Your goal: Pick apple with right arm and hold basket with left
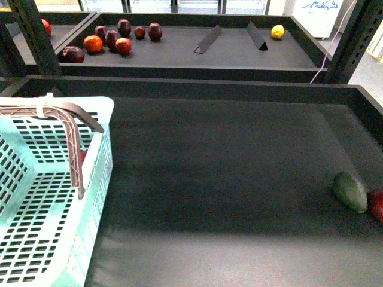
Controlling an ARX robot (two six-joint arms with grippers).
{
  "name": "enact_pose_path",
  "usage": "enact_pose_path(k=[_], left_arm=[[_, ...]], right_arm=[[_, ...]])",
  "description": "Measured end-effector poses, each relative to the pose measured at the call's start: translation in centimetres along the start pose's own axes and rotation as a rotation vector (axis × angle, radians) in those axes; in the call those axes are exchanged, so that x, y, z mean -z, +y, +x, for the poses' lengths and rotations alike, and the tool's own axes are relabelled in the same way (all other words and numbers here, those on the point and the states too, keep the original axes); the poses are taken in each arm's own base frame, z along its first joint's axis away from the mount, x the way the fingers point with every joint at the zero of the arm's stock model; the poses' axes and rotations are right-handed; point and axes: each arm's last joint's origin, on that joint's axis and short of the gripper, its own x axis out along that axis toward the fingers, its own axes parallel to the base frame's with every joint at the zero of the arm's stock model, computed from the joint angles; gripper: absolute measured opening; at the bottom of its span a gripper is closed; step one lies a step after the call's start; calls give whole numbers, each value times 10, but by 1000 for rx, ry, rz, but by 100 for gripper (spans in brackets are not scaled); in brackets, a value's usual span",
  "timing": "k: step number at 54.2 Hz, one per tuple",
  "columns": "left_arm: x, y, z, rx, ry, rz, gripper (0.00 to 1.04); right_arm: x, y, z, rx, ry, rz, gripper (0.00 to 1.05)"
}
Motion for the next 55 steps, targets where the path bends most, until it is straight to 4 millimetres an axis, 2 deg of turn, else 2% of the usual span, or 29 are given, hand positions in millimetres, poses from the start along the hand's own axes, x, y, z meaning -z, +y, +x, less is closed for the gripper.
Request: enact_pose_path(k=[27, 41, 51, 55], left_arm=[[0, 0, 0, 0, 0, 0, 5], [0, 0, 0, 0, 0, 0, 69], [0, 0, 0, 0, 0, 1, 99], [0, 0, 0, 0, 0, 2, 97]], right_arm=[[0, 0, 0, 0, 0, 0, 96], [0, 0, 0, 0, 0, 0, 96], [0, 0, 0, 0, 0, 0, 96], [0, 0, 0, 0, 0, 0, 96]])
